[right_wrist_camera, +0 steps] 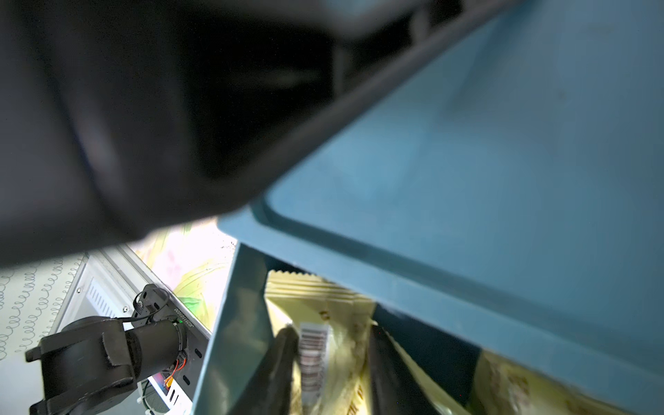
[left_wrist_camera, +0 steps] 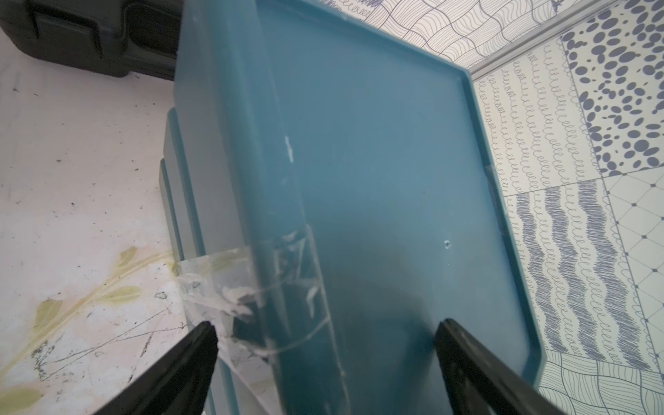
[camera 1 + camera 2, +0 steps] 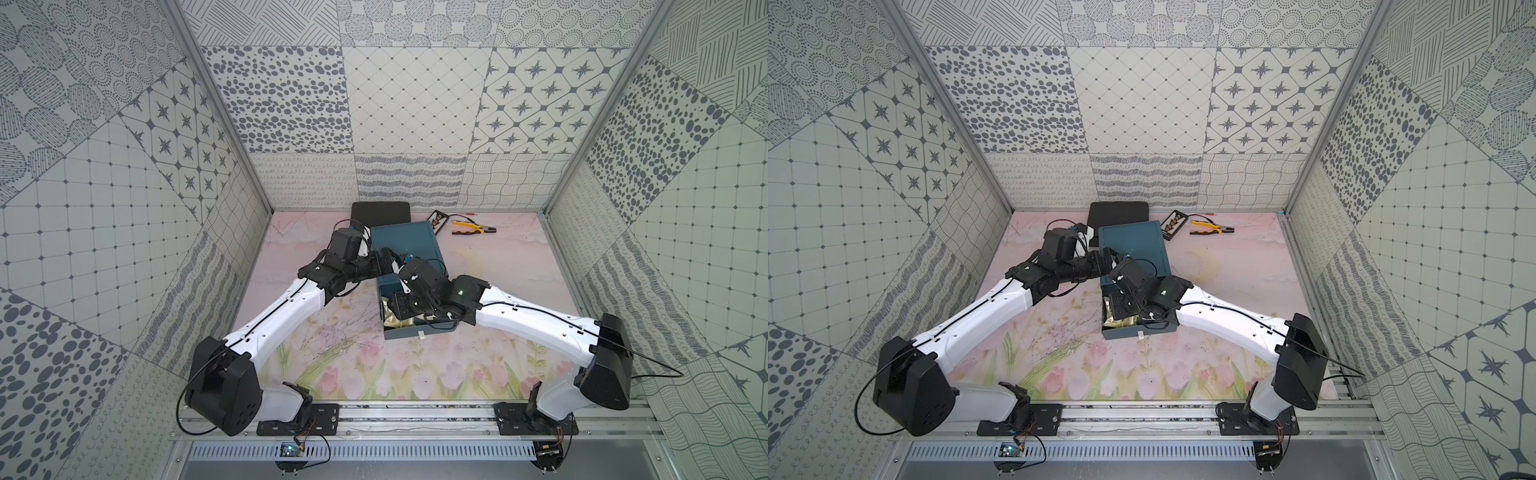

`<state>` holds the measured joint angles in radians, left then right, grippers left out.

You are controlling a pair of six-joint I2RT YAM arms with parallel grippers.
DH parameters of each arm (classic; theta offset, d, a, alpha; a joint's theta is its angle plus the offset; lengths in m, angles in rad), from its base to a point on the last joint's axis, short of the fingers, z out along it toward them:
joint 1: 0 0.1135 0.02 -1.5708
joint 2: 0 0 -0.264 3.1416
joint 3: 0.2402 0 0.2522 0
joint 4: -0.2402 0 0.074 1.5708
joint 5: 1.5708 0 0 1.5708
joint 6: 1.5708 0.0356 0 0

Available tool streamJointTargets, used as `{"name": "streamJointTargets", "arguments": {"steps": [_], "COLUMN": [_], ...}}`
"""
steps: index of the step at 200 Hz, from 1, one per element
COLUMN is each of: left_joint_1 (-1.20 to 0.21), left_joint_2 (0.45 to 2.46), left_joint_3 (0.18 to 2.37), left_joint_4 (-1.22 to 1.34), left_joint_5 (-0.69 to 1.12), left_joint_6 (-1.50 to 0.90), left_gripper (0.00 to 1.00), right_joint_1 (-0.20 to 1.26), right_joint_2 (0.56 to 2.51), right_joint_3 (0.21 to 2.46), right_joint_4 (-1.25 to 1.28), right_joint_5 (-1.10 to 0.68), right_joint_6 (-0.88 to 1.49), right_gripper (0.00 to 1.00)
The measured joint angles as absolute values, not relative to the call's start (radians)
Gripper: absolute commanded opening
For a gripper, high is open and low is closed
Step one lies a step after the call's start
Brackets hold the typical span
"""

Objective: Take the cookies out of the drawer
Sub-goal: Pick up the cookie from the drawer.

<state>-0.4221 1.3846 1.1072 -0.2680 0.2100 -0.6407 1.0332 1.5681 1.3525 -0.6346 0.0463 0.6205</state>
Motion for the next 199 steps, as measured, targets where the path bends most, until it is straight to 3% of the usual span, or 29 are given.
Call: {"name": "streamJointTargets", "arguments": {"steps": [29, 82, 199], "left_joint_1": [-0.422, -0.422, -0.416], "left_joint_2": [1.385, 1.381, 1.279], "left_joint_3": [1.113, 1.122, 1.144], "left_joint_4": [-0.276, -0.276, -0.273], "left_joint_5": [0.206, 0.224, 0.225], "left_joint_6": [-0.643, -0.643, -0.632], "left_gripper": [0.99, 0.99, 0.99], "right_joint_1": [1.035, 1.047, 1.065], "right_joint_2": [1.568, 1.54, 1.38], "right_joint_3": [1.354, 1.347, 1.277], "right_joint_4": [-0.632, -0.612, -0.608], "right_joint_5": [0.059, 0.053, 0.04], "right_joint_6": [0.617, 0.594, 0.572], "right_gripper": [0.16, 0.0, 0.0]}}
